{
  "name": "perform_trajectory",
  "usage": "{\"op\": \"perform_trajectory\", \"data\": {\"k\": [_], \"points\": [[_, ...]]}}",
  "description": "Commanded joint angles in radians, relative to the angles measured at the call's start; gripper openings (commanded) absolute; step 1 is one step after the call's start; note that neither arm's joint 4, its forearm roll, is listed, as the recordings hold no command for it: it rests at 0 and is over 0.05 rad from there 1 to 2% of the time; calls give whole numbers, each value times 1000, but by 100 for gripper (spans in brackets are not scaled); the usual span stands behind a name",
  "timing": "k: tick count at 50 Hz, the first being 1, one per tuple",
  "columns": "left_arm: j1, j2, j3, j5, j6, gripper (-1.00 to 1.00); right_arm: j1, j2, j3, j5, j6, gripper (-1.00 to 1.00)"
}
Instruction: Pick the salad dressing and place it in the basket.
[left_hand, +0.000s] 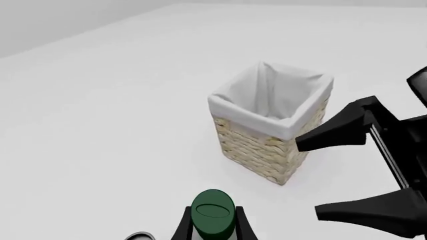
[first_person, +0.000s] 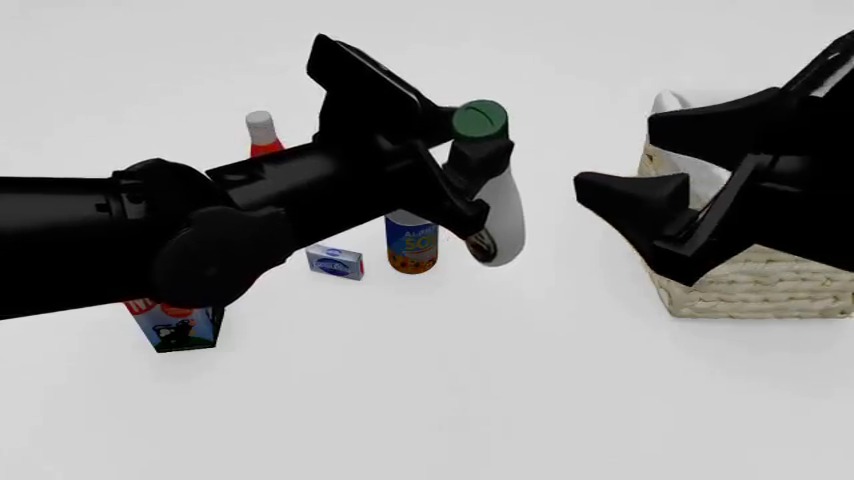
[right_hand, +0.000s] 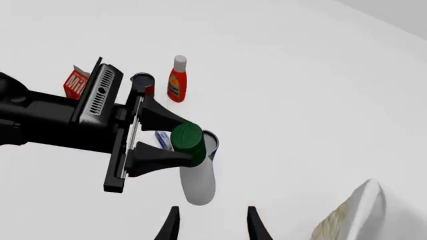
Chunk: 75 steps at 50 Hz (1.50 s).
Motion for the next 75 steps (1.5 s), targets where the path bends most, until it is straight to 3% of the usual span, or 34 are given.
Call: {"op": "perform_trajectory", "data": {"k": [1,28,75], "points": [[-4,-18,-8,5,14,-100,31,53,-14,-17,2,100],[-31,-43,9,1,22,-100,39,166,-66,-27,-62,100],[-82,-103,10,39,27,-100,110,273,-83,-79,-76,100]]}}
